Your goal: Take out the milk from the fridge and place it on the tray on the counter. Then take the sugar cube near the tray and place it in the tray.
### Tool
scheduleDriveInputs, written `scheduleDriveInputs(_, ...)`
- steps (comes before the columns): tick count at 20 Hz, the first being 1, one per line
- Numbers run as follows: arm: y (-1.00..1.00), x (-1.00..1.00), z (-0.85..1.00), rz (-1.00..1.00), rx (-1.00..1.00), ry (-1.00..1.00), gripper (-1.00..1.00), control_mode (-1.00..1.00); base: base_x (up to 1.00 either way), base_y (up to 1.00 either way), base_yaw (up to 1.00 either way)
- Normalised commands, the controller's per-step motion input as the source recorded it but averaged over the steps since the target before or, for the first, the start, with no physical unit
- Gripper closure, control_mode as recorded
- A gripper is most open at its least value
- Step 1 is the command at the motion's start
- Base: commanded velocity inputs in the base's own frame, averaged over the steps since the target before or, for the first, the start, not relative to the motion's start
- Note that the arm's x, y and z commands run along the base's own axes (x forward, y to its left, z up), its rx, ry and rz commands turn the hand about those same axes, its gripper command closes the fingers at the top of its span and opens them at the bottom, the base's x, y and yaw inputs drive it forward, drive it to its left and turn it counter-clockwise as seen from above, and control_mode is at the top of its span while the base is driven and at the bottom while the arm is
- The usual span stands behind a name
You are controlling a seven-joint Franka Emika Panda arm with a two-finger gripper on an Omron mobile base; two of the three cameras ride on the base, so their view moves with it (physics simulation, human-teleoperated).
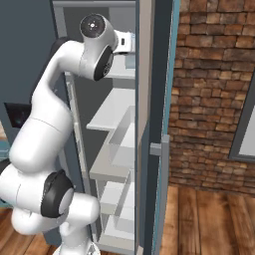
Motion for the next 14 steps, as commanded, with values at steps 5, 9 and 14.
scheduleDriveInputs(5, 0.00, 0.53, 0.00, 0.02, 0.00, 0.00, -1.00, -1.00, 0.00, 0.00, 0.00)
scheduleDriveInputs(9, -0.11, 0.50, 0.00, 0.06, 0.00, 0.00, -1.00, -1.00, 0.00, 0.00, 0.00)
scheduleDriveInputs(14, -0.11, 0.46, 0.00, 0.05, 0.00, 0.00, -1.00, -1.00, 0.00, 0.00, 0.00)
